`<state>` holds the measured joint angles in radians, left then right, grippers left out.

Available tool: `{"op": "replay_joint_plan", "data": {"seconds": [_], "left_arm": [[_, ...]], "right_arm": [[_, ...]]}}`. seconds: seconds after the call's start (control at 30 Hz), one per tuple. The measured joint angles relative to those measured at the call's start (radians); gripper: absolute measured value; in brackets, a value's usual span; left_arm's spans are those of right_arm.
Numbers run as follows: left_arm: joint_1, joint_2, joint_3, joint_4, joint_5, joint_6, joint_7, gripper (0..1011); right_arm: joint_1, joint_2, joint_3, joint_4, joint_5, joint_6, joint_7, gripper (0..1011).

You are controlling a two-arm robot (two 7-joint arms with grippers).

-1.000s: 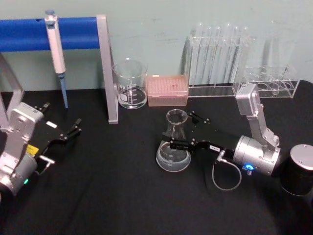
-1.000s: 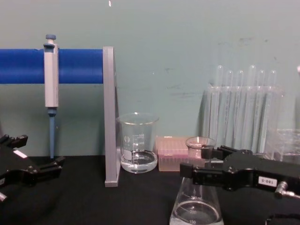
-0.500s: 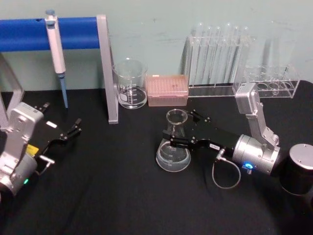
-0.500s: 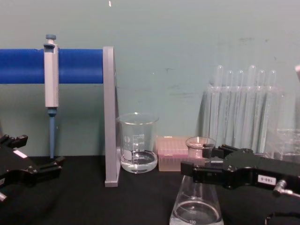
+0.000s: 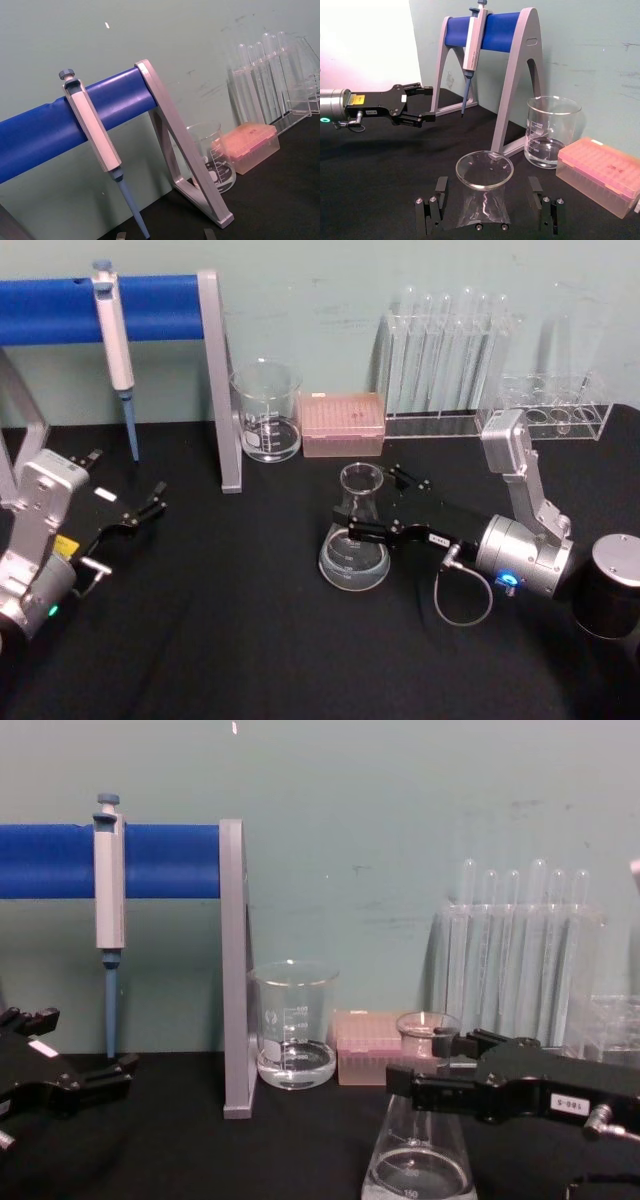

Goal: Grasp the erlenmeyer flask with one hand, shake it three times, then place it back.

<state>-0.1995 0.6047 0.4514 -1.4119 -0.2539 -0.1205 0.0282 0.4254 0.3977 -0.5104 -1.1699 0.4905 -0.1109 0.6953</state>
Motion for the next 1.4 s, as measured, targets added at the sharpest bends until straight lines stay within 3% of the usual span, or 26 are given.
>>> {"op": "replay_joint_plan", "data": {"seconds": [0.33,0.47,0.83,0.97,1.4], "left_arm": [[0.000,0.000,0.000,0.000,0.000,0.000,0.000,1001],[0.000,0.000,0.000,0.000,0.000,0.000,0.000,1001],[0.000,0.000,0.000,0.000,0.000,0.000,0.000,1000],[0.000,0.000,0.000,0.000,0.000,0.000,0.000,1001],[0.000,0.000,0.000,0.000,0.000,0.000,0.000,1001]], "right_arm": [[0.000,0.000,0.000,0.000,0.001,0.000,0.000,1000],[0.000,0.000,0.000,0.000,0.001,0.000,0.000,928],[0.000,0.000,0.000,0.000,0.001,0.000,0.000,622],[0.000,0.000,0.000,0.000,0.001,0.000,0.000,462],[0.000,0.000,0.000,0.000,0.001,0.000,0.000,449]]}}
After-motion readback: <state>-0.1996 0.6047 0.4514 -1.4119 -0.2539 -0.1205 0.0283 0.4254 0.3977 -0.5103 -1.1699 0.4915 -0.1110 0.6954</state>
